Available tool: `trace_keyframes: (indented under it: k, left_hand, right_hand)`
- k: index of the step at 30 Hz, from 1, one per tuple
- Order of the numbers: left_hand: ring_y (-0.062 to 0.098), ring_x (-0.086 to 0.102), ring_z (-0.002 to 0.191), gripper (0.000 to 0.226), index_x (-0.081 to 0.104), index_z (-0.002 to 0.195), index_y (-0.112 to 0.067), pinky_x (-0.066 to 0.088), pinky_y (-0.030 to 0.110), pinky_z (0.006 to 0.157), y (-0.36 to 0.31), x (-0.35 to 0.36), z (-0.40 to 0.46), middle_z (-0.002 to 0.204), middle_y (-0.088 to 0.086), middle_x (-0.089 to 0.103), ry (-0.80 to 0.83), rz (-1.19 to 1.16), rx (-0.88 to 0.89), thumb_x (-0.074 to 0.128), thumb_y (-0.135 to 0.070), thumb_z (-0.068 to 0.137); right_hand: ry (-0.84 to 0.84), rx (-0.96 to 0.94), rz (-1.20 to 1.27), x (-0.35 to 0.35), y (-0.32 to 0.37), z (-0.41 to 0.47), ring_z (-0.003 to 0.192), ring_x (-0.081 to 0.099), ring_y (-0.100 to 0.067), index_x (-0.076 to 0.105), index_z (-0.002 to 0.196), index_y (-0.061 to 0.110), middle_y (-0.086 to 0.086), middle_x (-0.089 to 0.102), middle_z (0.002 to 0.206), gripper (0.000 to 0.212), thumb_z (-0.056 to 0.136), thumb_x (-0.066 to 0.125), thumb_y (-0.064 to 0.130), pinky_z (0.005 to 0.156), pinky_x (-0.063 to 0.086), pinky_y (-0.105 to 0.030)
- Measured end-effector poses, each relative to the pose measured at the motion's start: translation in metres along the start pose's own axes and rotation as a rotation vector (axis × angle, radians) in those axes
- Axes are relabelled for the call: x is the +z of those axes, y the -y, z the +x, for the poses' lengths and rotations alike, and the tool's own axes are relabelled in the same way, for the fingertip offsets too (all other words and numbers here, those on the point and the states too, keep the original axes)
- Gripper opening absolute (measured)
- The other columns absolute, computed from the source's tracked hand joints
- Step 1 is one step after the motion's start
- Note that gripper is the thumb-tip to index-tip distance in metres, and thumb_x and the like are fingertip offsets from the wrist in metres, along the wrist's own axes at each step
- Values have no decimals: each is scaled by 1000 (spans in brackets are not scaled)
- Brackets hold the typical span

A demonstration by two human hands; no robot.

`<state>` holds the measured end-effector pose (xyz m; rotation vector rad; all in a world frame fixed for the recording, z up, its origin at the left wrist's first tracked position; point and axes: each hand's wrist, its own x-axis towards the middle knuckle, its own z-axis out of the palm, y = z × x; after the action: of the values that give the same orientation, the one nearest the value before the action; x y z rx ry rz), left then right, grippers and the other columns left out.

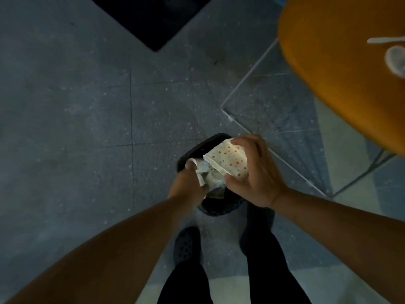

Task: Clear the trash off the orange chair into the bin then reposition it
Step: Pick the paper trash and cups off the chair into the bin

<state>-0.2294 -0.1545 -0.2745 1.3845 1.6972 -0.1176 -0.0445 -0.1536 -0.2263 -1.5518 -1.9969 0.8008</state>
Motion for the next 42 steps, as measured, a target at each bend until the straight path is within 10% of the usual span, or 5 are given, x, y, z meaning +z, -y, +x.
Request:
trace_keyframes:
  k: [8, 17, 28, 42]
  left_hand:
    - [33, 60, 105, 40, 51, 121, -11, 51, 40, 81, 9, -5, 25, 118, 14, 59, -114, 88, 32, 60, -16, 83]
    - [24, 56, 104, 37, 50, 124, -14, 48, 33, 80, -5, -44, 21, 122, 10, 53, -167, 51, 196, 58, -12, 88]
    - [18, 57, 90, 26, 56, 114, -14, 43, 25, 74, -118, -80, 11, 106, 3, 56, -224, -61, 432, 57, -8, 88]
    - [21, 54, 103, 33, 49, 125, -20, 48, 38, 79, -382, -70, 45, 126, 2, 50, -232, 59, 819, 58, -28, 94]
  right_hand:
    - [220, -37, -193, 54, -36, -14, 116, 44, -29, 39, 127, 15, -8, 41, 129, 71, 68, 65, 45, 88, 48, -45]
    - [558, 1, -300, 68, -57, -28, 148, 11, -25, 22, 150, 25, -2, 14, 161, 95, 74, 75, 47, 117, 20, -46]
    - [-54, 14, -60, -56, -23, 38, 121, 48, -25, 54, 126, 9, -10, 49, 133, 38, 90, 62, 18, 95, 48, -41]
    - [-532, 318, -238, -296, -140, 67, 116, 49, -30, 56, 121, 16, -10, 52, 127, 38, 84, 61, 26, 91, 46, -45]
